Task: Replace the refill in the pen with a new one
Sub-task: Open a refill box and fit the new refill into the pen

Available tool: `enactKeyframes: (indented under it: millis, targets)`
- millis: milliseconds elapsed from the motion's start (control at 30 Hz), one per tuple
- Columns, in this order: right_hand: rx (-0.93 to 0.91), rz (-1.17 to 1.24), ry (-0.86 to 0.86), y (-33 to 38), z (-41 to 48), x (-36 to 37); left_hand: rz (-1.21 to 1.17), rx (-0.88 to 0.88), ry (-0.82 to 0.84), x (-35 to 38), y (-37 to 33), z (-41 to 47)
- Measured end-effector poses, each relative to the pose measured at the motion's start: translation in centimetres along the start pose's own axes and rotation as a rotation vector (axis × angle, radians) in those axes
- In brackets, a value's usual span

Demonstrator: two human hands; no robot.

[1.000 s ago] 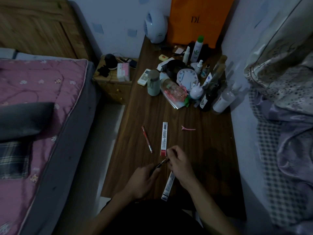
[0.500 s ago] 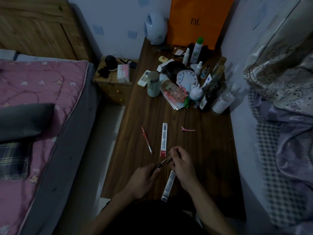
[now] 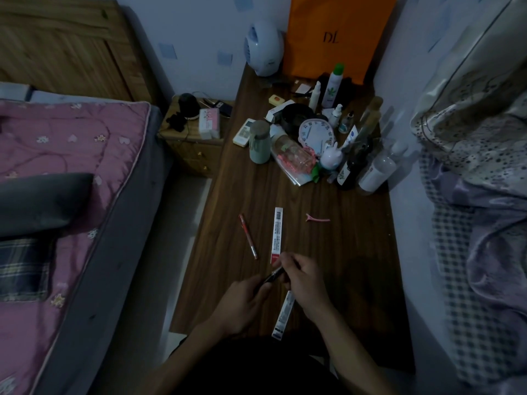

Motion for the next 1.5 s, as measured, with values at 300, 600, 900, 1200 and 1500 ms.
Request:
enactKeyframes:
  millis: [300,600,900,1200,1500]
  targets:
    - [0.083,-0.123,0.000,-1.9,0.1,0.9,0.039,-0.071,0.062,0.8,0.8,0.0]
    - [0.049,-0.149,-0.003,-2.4,0.2,1.1,0.019,-0.086,0.106,1.0,0.7,-0.2]
    - [0.051,-0.210,0.111,-3.3,-0.2,1.6,-0.041,-0.152,0.225,1.4,1.2,-0.4]
    - [0.103,-0.236,0.219,-4.3,0.0,2.0,-0.127,-0.235,0.255,2.4,2.6,-0.7]
    - [0.098,-0.151,0.201,-4.4,0.5,0.6,-0.012,-0.150,0.249,2.7,1.5,0.2]
Point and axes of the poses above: each hand's wrist, its own z-axis towards the middle knuckle, its own x-axis out of the palm, y = z × x, the point moved 8 cm from there along z, towards the middle knuckle, and after that the axes turned 6 degrees about -y, right-handed, at the moved point
